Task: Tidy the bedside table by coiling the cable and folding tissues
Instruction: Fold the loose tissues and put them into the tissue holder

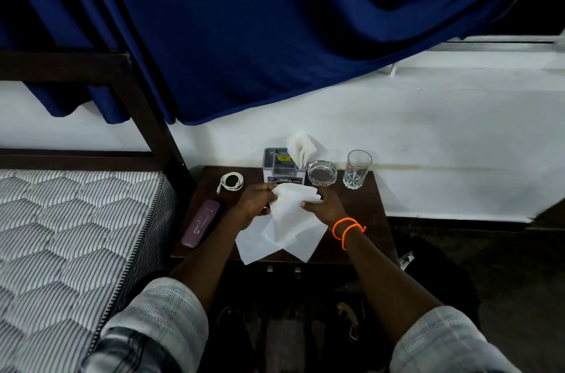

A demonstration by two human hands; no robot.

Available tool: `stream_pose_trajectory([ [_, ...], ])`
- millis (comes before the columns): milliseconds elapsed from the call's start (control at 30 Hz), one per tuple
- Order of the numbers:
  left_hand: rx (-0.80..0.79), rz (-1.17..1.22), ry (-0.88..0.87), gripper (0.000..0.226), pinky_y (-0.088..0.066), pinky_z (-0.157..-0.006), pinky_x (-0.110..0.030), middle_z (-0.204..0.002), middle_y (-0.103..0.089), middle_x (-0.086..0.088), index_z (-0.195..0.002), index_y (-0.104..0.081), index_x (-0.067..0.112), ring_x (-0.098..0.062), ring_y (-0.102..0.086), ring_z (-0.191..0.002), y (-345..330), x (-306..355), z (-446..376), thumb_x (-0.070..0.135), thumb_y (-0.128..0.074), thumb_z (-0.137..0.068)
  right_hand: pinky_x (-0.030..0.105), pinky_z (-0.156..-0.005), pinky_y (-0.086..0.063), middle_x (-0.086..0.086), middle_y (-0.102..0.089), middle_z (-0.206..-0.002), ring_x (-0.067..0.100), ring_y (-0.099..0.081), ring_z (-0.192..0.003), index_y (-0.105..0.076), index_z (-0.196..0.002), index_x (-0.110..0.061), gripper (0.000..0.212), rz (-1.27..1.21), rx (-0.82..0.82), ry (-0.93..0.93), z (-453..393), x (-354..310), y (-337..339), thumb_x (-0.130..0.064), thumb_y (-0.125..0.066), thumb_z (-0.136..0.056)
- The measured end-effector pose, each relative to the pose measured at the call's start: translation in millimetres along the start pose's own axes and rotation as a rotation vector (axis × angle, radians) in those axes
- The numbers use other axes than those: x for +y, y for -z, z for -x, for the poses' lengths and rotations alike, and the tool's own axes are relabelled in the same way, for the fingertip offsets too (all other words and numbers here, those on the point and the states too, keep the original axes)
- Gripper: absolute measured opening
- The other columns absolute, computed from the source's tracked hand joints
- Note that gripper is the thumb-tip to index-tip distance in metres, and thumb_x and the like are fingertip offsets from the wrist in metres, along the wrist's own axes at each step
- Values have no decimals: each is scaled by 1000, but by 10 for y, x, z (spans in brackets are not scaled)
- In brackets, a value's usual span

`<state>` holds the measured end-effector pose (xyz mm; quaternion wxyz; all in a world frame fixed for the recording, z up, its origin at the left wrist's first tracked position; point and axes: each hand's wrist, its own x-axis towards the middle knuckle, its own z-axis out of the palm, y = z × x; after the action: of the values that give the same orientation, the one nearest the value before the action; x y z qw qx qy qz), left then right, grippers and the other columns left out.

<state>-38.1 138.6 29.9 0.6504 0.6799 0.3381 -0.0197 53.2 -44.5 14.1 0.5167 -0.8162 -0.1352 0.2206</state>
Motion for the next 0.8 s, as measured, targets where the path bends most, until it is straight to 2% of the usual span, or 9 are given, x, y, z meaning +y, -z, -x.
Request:
stream_pose_trajectory([
  [100,-3,59,12,19,-45,-58,-25,-83,-65,-4,-103,-73,13,-16,-54,-71,-15,-13,37,2,-61,-93,37,-92,-55,22,-73,-115,30,-69,-108,-72,-115,5,32,2,53,-10,18,21,-29,-4,-77,-85],
  [167,15,69,7,22,-48,-63,-26,-94,-69,-4,-115,-72,14,-17,-59,-79,-34,-58,38,8,-64,-95,38,-92,-55,23,-73,-115,31,-70,-107,-72,-114,6,30,-45,109,-31,19,27,-51,-4,-75,-87],
  [300,25,128,-16,22,-56,-72,-29,-102,-73,-4,-110,-71,13,-18,-66,-86,-62,-158,31,30,-71,-96,38,-89,-54,24,-73,-111,32,-69,-102,-71,-113,9,27,-89,118,-42,-31,23,-55,-4,-72,-89],
  [433,31,100,-37,29,-60,-90,-45,-110,-76,-11,-111,-74,9,-25,-71,-98,-82,-256,14,28,-79,-90,30,-63,-50,18,-66,-95,21,-61,-73,-68,-112,10,27,-236,112,-147,-83,2,-33,-8,-72,-91],
  [567,109,111,-15,25,-60,-77,-40,-109,-70,-17,-117,-71,2,-25,-64,-94,-109,-308,2,16,-70,-96,26,-49,-51,17,-65,-98,21,-60,-72,-67,-115,7,27,-290,95,-204,-81,22,-31,-8,-70,-93],
  [633,132,156,2,23,-60,-72,-36,-109,-68,-16,-118,-70,0,-27,-64,-96,-117,-313,4,11,-67,-98,25,-59,-57,24,-69,-105,25,-64,-83,-67,-115,11,28,-241,119,-151,-82,62,-29,-2,-71,-90],
  [700,150,175,13,22,-61,-80,-43,-109,-67,-17,-117,-71,-1,-29,-64,-98,-117,-337,-11,7,-67,-97,38,-82,-59,29,-70,-114,31,-67,-96,-67,-117,14,31,-208,124,-140,-75,87,-30,2,-72,-88],
  [733,156,174,19,22,-60,-84,-46,-111,-67,-18,-117,-71,-1,-30,-64,-98,-116,-352,-19,6,-67,-96,44,-86,-59,30,-69,-116,35,-68,-100,-66,-118,14,33,-214,118,-157,-72,98,-29,4,-73,-87],
  [800,168,175,39,24,-60,-88,-48,-115,-68,-21,-118,-70,-3,-31,-65,-100,-110,-386,-30,8,-69,-96,43,-70,-61,30,-69,-113,36,-68,-94,-65,-119,13,33,-257,104,-210,-66,113,-24,5,-72,-87],
])
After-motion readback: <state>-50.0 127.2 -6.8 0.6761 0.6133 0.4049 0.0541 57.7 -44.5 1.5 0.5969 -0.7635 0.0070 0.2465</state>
